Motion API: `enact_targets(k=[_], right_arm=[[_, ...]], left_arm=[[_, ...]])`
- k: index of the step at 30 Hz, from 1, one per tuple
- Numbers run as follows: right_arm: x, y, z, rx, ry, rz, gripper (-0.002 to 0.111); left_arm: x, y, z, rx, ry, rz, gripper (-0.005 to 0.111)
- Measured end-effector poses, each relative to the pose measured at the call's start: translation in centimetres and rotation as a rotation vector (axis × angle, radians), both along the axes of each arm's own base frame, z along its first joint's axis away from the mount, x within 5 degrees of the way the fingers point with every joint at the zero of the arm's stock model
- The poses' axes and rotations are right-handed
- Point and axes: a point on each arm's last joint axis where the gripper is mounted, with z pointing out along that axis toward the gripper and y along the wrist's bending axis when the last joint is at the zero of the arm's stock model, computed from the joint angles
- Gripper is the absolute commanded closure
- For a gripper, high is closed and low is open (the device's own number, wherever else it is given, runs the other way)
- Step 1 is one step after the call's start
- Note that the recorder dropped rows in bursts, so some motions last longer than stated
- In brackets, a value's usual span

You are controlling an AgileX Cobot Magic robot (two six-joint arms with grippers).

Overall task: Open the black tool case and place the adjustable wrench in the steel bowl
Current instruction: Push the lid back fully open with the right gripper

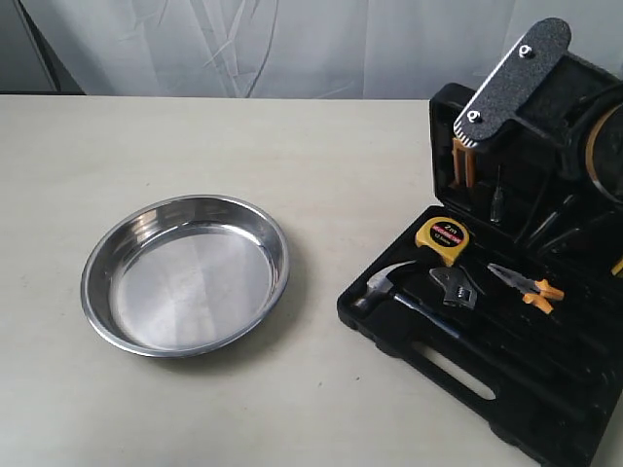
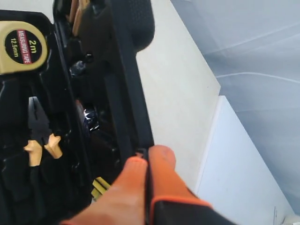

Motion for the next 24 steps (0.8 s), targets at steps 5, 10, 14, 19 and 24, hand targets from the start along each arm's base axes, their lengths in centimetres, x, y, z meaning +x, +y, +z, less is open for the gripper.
enact_targets(k=[5,10,14,19,24], right_arm=[[1.1,0.0,-0.4,-0.033,-0.054,-0.051,0.109],[3.2,-1.3,-1.1,-0.081,-0.093,-0.133,0.109],[4.6,-2.4,-1.3,-0.057,-0.142,-0.186,0.109],[5.9,-3.4,-1.6,-0.004,-0.200,-0.227,0.109],[6.6,-4.1,-1.5,0.045,-0.269,-0.272,0.109]], left_arm=[[0.0,0.0,0.0,0.000,0.000,0.000,0.106],[0.0,0.0,0.0,0.000,0.000,0.000,0.106],[0.0,0.0,0.0,0.000,0.000,0.000,0.106],[0.0,0.0,0.0,0.000,0.000,0.000,0.106],[0.0,0.0,0.0,0.000,0.000,0.000,0.106]])
